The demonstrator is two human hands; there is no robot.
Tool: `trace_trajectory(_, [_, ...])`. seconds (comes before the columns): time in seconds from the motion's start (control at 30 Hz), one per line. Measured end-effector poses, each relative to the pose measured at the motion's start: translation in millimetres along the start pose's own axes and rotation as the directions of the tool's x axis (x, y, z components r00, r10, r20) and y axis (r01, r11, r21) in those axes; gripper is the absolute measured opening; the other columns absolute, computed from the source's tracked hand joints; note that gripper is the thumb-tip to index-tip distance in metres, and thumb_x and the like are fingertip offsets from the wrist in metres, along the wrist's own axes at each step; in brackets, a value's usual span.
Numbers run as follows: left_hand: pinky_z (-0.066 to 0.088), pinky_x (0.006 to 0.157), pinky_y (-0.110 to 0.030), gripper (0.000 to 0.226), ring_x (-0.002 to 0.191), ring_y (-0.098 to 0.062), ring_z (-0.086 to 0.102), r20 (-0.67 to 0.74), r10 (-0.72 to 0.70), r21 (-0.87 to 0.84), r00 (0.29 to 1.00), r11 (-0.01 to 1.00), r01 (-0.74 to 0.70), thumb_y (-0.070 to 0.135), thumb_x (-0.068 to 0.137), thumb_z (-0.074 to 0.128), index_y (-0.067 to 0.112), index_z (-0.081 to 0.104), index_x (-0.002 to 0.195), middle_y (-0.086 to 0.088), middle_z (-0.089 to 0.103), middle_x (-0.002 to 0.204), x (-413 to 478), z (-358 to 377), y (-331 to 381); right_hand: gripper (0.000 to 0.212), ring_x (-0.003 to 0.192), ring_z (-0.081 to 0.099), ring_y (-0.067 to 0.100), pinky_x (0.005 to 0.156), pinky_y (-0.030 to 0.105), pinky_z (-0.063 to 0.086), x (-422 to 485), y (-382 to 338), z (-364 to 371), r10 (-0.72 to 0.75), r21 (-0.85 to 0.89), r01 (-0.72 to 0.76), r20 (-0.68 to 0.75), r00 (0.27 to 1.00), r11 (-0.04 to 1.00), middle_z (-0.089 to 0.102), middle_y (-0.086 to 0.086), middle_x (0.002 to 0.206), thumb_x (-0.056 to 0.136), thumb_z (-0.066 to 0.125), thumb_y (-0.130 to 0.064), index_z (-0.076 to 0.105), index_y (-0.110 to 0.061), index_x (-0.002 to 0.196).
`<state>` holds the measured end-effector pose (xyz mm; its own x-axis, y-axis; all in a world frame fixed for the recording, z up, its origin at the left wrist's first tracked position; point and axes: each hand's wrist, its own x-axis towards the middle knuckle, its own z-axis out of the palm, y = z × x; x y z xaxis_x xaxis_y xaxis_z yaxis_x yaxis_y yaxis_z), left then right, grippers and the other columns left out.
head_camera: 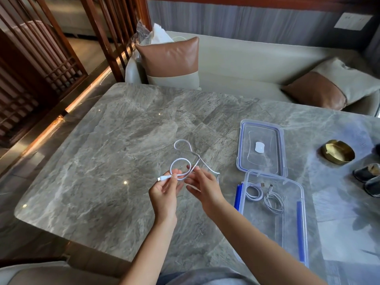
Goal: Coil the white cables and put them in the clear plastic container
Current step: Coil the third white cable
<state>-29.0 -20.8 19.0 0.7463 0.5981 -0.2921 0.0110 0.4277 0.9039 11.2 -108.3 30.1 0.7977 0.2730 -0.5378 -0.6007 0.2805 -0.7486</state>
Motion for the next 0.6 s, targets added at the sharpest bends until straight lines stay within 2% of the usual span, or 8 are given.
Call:
trace_trajectory(0.07, [0.053,0.063,-0.015,0.016,0.076,-0.005,0.070,0.012,0.003,0.036,1.000,0.999,-0.003,0.003,0.089,0.056,0.010,0.070,0.087,0.007,0.075,0.076,0.8,-0.1,-1.0,0.019,0.068,0.058,0.004,0.068,0.018,0.049,0.6,-0.8,-2.5,-0.103,-0.096,0.102,-0.007,0.995,0.990,0.064,-0.004,0.079,0.096,0.049,-0.026,0.066,-0.020,0.099])
trace_trajectory(0.17, [0.053,0.062,-0.015,0.021,0.074,-0.004,0.070,0.065,0.017,0.113,0.998,0.993,-0.024,0.004,0.089,0.055,0.017,0.070,0.082,0.009,0.075,0.076,2.2,-1.9,-1.2,0.018,0.064,0.056,0.004,0.064,0.016,0.048,0.8,-4.1,-6.1,-0.224,-0.210,0.225,0.031,0.974,0.951,0.062,-0.003,0.075,0.096,0.050,-0.017,0.067,-0.016,0.101])
trace_trajectory(0.33, [0.053,0.060,-0.015,0.016,0.073,-0.006,0.070,0.118,0.042,0.276,0.992,0.958,-0.074,0.004,0.088,0.057,0.010,0.071,0.084,0.000,0.073,0.083,11.0,-11.4,1.2,0.019,0.065,0.055,0.005,0.063,0.018,0.045,3.4,-13.1,-11.2,-0.323,-0.417,0.346,0.126,0.938,0.841,0.064,0.005,0.078,0.094,0.053,-0.015,0.071,-0.008,0.095])
trace_trajectory(0.4, [0.054,0.060,-0.016,0.014,0.072,-0.005,0.070,0.157,0.047,0.356,0.986,0.929,-0.101,0.003,0.087,0.058,0.006,0.071,0.085,0.005,0.073,0.079,14.0,-14.7,3.1,0.018,0.066,0.056,0.006,0.062,0.020,0.046,5.0,-15.0,-13.4,-0.354,-0.458,0.379,0.143,0.924,0.804,0.067,0.006,0.079,0.093,0.054,-0.013,0.071,-0.007,0.091])
trace_trajectory(0.47, [0.055,0.061,-0.018,0.015,0.071,-0.005,0.070,0.207,0.045,0.421,0.977,0.897,-0.130,0.003,0.087,0.058,0.005,0.072,0.083,0.012,0.074,0.073,16.7,-18.4,6.0,0.018,0.063,0.057,0.004,0.058,0.017,0.047,6.3,-16.3,-16.4,-0.368,-0.489,0.410,0.184,0.911,0.770,0.067,0.004,0.075,0.093,0.053,-0.011,0.071,-0.007,0.090])
trace_trajectory(0.53, [0.057,0.064,-0.019,0.020,0.072,-0.003,0.070,0.260,0.041,0.471,0.965,0.867,-0.164,0.004,0.086,0.059,0.015,0.073,0.078,0.016,0.074,0.073,18.2,-21.5,10.2,0.018,0.059,0.056,0.003,0.055,0.015,0.047,6.7,-18.2,-19.4,-0.320,-0.490,0.391,0.226,0.920,0.779,0.064,0.001,0.069,0.094,0.052,-0.009,0.070,-0.005,0.091])
trace_trajectory(0.6, [0.057,0.067,-0.020,0.024,0.072,-0.005,0.070,0.309,0.016,0.496,0.951,0.850,-0.176,0.005,0.086,0.060,0.023,0.071,0.075,0.012,0.074,0.074,18.0,-23.1,15.1,0.019,0.059,0.055,0.006,0.054,0.016,0.047,8.4,-22.0,-23.4,-0.243,-0.477,0.335,0.245,0.939,0.813,0.062,0.000,0.067,0.095,0.051,-0.009,0.069,-0.004,0.091])
